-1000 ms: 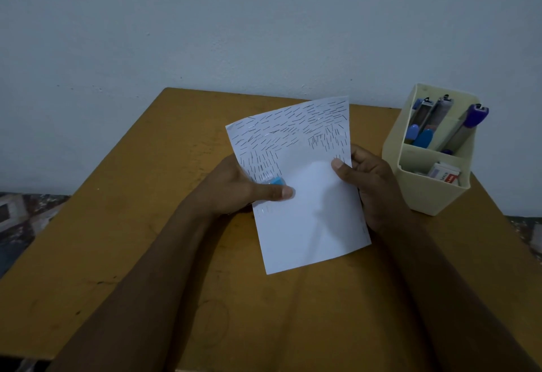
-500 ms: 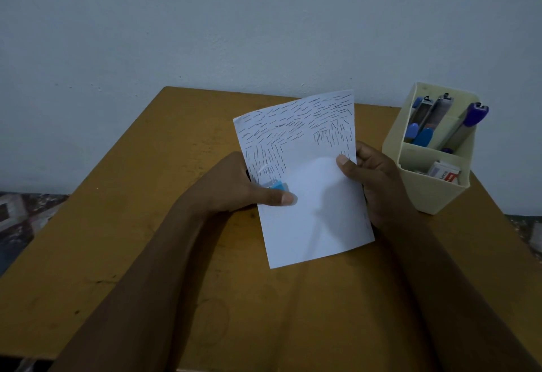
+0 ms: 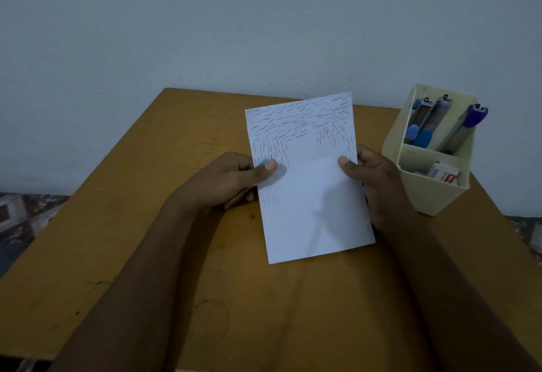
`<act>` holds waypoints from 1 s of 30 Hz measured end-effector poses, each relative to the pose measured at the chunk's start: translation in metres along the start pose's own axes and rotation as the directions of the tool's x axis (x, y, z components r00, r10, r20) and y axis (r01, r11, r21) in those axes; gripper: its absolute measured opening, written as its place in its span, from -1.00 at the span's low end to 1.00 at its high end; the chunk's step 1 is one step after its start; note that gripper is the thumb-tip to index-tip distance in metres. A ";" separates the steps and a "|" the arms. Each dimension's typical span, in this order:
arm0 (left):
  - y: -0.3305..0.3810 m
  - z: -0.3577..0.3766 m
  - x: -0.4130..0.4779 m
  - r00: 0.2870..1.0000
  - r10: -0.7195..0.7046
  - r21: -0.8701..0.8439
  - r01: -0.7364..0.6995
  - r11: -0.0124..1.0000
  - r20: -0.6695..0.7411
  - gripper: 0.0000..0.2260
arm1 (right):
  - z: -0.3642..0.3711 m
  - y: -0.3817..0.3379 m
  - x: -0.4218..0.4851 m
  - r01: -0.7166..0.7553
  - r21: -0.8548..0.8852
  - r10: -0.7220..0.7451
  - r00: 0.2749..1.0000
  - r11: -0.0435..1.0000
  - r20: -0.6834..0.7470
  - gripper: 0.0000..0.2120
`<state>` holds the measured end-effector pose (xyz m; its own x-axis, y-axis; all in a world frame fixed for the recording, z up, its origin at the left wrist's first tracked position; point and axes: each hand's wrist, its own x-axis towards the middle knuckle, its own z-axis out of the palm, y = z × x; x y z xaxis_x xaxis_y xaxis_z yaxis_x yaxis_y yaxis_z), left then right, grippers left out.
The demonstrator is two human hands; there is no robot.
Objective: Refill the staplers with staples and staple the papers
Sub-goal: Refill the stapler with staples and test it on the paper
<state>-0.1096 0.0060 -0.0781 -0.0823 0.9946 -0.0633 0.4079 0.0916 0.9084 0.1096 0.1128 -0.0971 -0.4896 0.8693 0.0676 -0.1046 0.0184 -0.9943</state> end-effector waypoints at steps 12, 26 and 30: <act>-0.001 -0.005 0.000 0.983 -0.140 -0.121 0.126 0.985 -0.116 -0.55 | 0.001 -0.001 0.004 -0.114 -0.373 0.066 0.988 0.921 -0.138 -0.82; -0.004 -0.009 0.000 0.997 -0.071 -0.159 0.073 0.985 0.020 -0.73 | 0.004 -0.001 -0.002 -0.018 -0.126 0.017 1.000 0.992 -0.004 -0.78; -0.004 -0.006 0.000 0.997 -0.037 -0.105 0.045 0.993 0.073 -0.78 | 0.004 -0.002 -0.003 0.017 -0.069 -0.015 1.000 0.997 0.026 -0.78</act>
<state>-0.1168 0.0050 -0.0792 -0.0306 0.9914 -0.1272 0.3059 0.1304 0.9431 0.1081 0.1080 -0.0952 -0.5103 0.8558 0.0850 -0.0527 0.0675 -0.9963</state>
